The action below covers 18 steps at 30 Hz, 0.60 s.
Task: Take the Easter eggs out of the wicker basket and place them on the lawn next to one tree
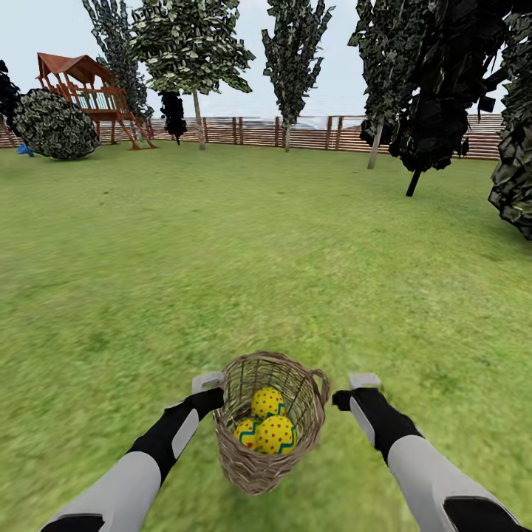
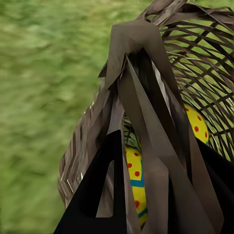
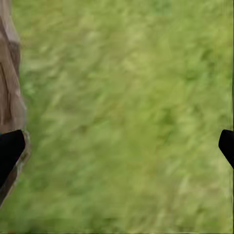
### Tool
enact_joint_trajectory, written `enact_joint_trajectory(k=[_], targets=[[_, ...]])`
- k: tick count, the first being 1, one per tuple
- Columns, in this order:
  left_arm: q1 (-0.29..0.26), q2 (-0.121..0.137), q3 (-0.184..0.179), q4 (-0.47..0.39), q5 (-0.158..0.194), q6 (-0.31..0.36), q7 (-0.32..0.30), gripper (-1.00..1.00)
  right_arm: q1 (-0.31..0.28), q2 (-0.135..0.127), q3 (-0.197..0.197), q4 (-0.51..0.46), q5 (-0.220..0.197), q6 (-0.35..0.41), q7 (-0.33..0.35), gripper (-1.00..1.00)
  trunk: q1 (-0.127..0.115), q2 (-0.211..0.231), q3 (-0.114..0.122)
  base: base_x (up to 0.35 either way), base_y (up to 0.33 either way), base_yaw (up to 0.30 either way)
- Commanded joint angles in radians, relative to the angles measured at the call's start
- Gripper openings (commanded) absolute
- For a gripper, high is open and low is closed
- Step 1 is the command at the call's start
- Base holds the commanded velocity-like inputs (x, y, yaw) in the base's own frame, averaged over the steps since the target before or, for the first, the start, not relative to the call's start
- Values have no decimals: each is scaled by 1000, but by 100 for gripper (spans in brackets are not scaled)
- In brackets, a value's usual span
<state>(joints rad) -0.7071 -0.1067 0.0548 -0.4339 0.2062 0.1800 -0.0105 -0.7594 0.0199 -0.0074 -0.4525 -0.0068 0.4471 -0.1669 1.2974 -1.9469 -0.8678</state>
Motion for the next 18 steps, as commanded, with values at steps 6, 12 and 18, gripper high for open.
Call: enact_joint_trajectory(k=[6, 12, 18], targets=[[0, -1, 6, -3, 12, 7, -2, -100, 15, -18, 0, 326, -1, -180, -3, 100, -23, 42, 18, 0, 0, 0], [0, 2, 7, -3, 45, 7, -22, -100, 100, -22, 1, 435, -2, -296, -2, 100, -46, 84, 37, 0, 0, 0], [0, 7, 7, -4, 45, 7, -23, -100, 226, -15, 3, 442, 6, -441, 0, 100, -69, 126, 56, 0, 0, 0]])
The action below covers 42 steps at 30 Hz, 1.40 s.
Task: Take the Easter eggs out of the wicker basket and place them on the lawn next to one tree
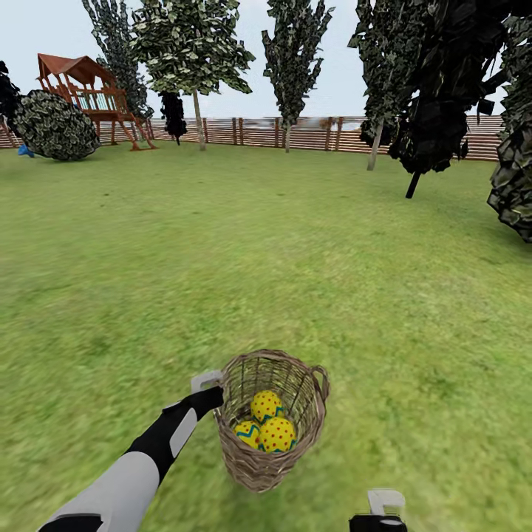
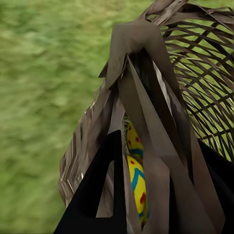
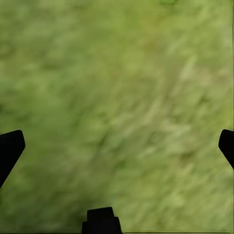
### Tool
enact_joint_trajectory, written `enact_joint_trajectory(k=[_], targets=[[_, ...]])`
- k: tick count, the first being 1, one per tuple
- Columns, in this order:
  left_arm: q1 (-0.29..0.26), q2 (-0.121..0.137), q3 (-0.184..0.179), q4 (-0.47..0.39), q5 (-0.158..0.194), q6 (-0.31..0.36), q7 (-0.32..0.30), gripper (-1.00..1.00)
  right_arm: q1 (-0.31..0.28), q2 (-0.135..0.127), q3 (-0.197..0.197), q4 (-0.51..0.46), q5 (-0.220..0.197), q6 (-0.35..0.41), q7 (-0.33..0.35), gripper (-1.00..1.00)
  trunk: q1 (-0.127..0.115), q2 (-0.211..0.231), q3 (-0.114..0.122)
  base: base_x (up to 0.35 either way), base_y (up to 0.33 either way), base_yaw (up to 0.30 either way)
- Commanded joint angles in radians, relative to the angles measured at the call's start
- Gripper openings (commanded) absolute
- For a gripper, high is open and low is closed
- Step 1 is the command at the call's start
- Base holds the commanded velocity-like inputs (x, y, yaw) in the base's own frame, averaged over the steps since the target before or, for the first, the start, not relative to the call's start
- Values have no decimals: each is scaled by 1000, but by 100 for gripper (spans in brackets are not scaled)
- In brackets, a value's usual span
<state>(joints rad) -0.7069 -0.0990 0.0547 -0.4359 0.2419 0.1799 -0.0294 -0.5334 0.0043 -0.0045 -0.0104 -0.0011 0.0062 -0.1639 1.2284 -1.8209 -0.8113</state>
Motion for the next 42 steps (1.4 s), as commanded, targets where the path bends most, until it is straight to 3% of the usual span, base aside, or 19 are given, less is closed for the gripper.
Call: enact_joint_trajectory(k=[1, 7, 42], targets=[[0, -1, 7, -2, 10, 7, -4, -100, 8, 3, 0, 0, -1, -2, -2, 100, -4, 7, 2, 0, 0, 0], [0, 1, 7, -1, 10, 7, -4, -100, 12, 6, 0, 0, -7, -1, -2, 100, -27, 49, 21, 0, 0, 40], [0, 5, 8, 0, 13, 7, -3, -100, 49, 10, -2, 18, -8, -3, -6, 100, -161, 294, 131, 0, 0, 265]])
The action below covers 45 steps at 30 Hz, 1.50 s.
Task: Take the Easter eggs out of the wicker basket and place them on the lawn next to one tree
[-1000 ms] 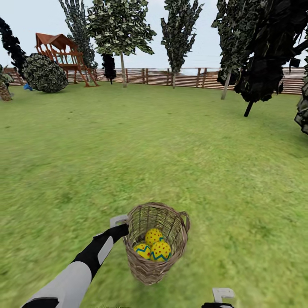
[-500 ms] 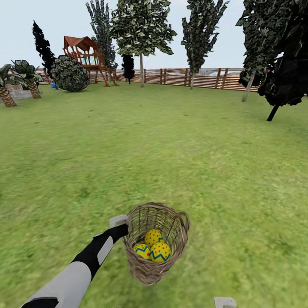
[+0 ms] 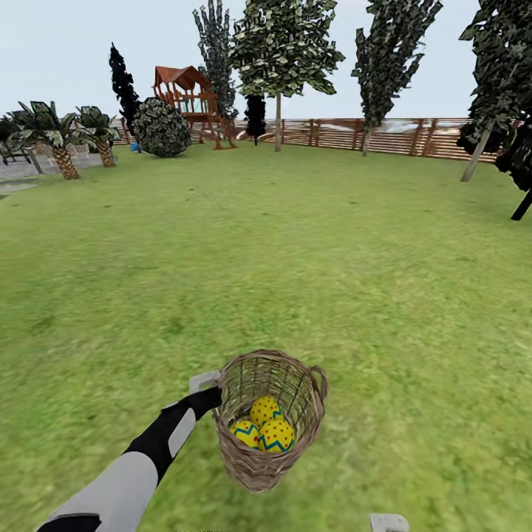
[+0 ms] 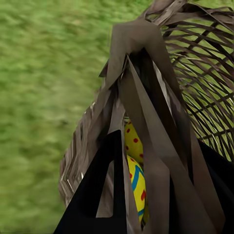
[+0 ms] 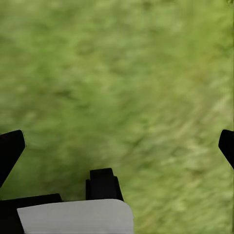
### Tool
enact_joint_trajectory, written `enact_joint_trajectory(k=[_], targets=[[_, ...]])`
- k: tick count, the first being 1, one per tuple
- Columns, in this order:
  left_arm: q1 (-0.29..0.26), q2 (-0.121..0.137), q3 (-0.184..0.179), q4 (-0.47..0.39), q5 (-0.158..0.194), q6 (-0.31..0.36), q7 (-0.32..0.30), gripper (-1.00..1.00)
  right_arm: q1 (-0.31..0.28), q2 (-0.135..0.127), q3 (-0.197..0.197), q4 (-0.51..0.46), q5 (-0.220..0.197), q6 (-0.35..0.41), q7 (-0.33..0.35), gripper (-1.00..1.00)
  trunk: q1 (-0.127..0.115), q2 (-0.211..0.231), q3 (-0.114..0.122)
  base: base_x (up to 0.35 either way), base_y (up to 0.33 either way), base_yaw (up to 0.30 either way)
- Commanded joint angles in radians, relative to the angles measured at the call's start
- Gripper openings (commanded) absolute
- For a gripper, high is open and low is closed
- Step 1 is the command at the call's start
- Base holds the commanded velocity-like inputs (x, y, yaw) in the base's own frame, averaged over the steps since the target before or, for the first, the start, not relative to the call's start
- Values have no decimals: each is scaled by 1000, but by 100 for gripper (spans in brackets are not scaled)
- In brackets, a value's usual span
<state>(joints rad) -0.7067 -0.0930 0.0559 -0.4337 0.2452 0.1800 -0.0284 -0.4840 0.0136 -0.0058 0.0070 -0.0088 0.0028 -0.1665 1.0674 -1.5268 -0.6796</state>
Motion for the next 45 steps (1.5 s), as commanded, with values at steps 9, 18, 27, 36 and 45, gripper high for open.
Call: enact_joint_trajectory(k=[9, 18, 27, 36, 45], targets=[[0, -1, 7, -2, 9, 7, -4, -100, 3, 1, 0, 1, 1, 0, -3, 100, -35, 63, 27, 0, 0, 292], [0, -1, 8, -2, 9, 7, -4, -100, 6, 1, 0, 1, 3, 0, -2, 100, -69, 126, 65, 0, 0, 193], [0, -1, 9, -2, 9, 6, -4, -100, 6, 1, 0, 1, 3, -1, -3, 100, -81, 147, 87, 0, 0, 181], [0, -1, 11, -3, 9, 6, -4, -100, 7, 2, 0, 1, 3, -1, -2, 100, -81, 147, 98, 0, 0, 206], [0, -1, 13, -3, 10, 6, -4, -100, 7, 1, 0, 1, 1, -1, -3, 100, -81, 147, 109, 0, 0, 207]])
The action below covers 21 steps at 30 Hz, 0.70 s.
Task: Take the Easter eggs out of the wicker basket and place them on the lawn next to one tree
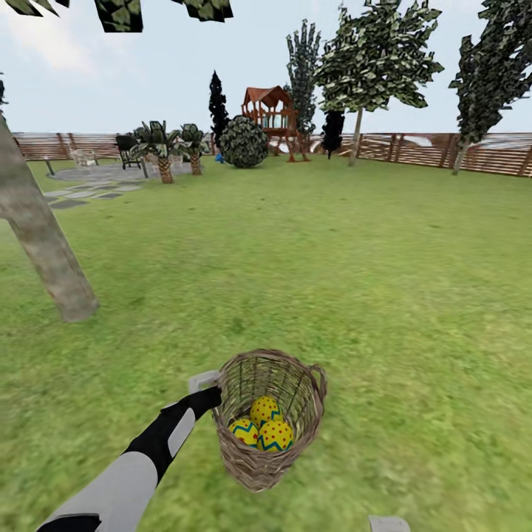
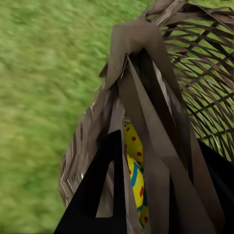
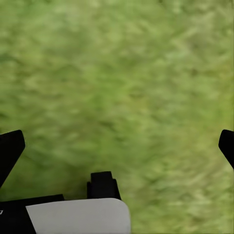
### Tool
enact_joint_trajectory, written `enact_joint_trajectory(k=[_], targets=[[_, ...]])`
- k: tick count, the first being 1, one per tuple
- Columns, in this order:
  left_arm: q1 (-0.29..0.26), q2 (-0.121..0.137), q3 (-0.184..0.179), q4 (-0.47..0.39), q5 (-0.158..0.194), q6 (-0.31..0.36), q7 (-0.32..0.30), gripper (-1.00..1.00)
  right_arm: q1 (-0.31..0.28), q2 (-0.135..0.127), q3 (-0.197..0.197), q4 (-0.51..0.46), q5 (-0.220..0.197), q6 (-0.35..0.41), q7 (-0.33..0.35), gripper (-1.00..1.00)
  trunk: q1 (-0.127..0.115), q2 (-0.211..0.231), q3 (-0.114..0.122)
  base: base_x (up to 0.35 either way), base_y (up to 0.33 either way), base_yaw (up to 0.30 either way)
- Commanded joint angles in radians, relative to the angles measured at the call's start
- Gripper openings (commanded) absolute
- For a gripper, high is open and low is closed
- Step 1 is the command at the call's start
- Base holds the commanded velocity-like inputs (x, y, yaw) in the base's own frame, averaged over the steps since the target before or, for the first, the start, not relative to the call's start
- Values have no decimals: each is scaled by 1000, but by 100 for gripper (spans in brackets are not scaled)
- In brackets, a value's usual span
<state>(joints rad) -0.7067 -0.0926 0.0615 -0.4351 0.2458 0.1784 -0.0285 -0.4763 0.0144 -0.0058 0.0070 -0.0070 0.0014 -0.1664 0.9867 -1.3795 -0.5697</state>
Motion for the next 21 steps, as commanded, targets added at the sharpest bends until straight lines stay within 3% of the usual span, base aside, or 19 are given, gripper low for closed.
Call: enact_joint_trajectory(k=[1, 21], targets=[[0, -1, 7, -2, 10, 7, -4, -100, -1, 0, 0, 1, -2, 0, -3, 100, 0, -1, 0, 0, 0, 207], [0, 1, 9, -1, 10, -20, -4, -100, -1, 13, 0, 1, -3, 2, -4, 100, 0, -1, 24, 0, 0, 211]])
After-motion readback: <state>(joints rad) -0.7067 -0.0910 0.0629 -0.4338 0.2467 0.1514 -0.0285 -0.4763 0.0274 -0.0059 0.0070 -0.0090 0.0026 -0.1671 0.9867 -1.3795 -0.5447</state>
